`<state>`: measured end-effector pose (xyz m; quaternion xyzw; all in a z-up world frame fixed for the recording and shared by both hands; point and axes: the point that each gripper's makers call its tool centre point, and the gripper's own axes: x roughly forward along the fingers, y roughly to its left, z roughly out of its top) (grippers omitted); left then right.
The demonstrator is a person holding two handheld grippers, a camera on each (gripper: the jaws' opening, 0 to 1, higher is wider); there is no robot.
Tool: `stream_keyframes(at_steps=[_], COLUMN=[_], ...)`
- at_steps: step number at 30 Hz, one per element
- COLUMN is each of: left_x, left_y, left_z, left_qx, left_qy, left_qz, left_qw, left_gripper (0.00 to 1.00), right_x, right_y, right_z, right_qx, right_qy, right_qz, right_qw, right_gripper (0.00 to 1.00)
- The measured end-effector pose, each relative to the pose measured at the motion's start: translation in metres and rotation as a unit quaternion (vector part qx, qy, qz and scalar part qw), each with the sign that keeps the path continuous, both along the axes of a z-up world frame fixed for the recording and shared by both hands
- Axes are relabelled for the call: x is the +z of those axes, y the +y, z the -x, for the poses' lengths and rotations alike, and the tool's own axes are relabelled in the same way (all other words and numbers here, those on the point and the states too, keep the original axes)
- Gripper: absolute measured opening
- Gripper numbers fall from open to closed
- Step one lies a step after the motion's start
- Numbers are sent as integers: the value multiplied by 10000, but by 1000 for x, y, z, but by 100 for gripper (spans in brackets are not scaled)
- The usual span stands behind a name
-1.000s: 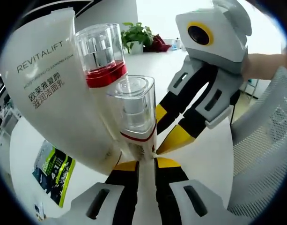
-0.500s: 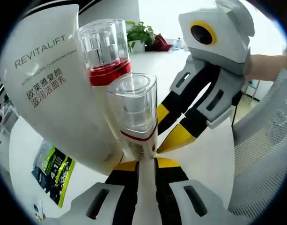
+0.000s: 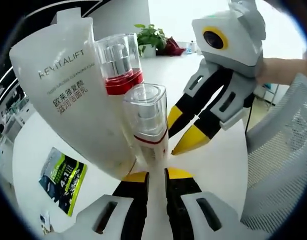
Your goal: Arrange the skincare products in the storage area until every visible bottle or jar stands upright without overlapping.
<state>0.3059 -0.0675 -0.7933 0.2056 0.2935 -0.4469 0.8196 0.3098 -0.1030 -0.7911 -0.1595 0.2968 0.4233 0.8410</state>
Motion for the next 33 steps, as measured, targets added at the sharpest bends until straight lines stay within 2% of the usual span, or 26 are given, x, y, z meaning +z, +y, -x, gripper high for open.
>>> stream_keyframes(at_steps=[4,8,19,28,33], left_x=[7,15,38,60,72], left_y=[8,22,58,86,92], left_z=[3,2,5,5,8], left_qx=[28,142,460,820,866], left_qy=[-62,-136,-281,-404,-457], left_qz=[-7,37,131,329,486], left_qw=[10000,9998,9985,9953,9940], left_gripper=[9,10,15,26,38], right_x=[8,18,42,67,74], right_y=[-1,-4,-2,-2,-2], right_z=[4,4,8,12,14], right_qx=[9,6,-65,-188,-222], right_qy=[-66,-307,-401,-503,-513], right_qz=[52,251,191,45,44], right_qw=[10000,9992,9990,9985,9984], right_gripper=[15,17,26,34,41])
